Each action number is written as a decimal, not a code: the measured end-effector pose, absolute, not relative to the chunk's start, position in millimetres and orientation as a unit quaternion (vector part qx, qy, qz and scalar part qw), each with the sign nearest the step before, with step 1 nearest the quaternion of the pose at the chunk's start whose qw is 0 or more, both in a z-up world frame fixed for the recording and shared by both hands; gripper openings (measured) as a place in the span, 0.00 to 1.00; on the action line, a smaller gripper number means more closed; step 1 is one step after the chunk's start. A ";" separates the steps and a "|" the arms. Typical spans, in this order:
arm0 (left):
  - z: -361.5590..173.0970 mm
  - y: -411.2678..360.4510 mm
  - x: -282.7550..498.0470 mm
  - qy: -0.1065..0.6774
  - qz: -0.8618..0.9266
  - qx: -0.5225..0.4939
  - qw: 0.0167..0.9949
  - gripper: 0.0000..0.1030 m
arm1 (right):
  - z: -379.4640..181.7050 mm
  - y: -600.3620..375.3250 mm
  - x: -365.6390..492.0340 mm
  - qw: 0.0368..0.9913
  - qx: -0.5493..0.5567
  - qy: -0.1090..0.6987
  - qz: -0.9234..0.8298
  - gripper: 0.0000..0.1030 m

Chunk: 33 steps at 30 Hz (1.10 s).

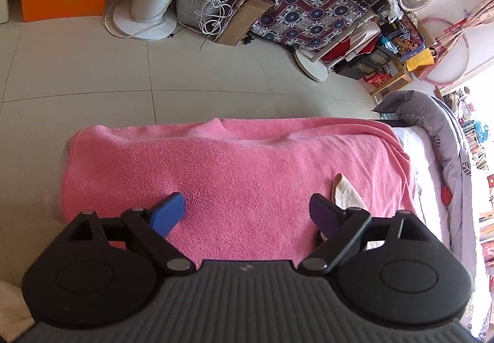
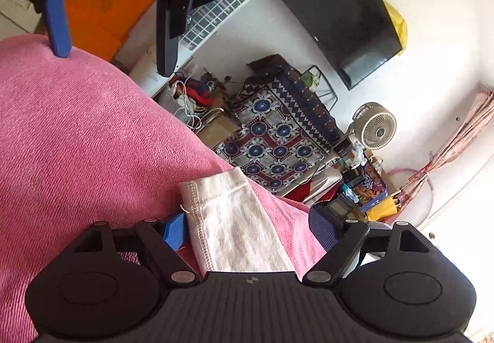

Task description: Fold clothes

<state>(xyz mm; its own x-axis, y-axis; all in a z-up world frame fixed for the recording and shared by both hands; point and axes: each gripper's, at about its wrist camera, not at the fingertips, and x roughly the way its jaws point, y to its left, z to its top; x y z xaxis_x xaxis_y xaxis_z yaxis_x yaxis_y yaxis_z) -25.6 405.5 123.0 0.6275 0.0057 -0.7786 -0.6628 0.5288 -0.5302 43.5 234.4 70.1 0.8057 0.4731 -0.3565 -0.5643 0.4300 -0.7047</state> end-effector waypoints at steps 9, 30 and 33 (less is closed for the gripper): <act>126.3 400.5 -16.4 0.394 0.215 -0.414 0.792 0.87 | 92.5 239.7 53.5 0.835 -0.394 0.143 0.356 0.07; 172.2 101.6 61.8 0.422 -0.044 -0.043 0.905 0.87 | 261.9 -63.4 122.0 0.947 -0.269 0.136 0.109 0.07; 172.9 36.6 77.6 0.410 -0.085 -0.005 0.908 0.87 | 272.6 -108.6 117.9 0.951 -0.271 0.135 0.068 0.07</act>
<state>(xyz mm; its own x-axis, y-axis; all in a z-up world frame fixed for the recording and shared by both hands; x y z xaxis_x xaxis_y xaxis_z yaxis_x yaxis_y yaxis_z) 77.6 36.6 172.9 0.6492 -0.1597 -0.7436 0.1508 0.9853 -0.0800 117.9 -108.6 272.6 0.9543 0.0571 -0.2934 -0.2031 0.8442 -0.4961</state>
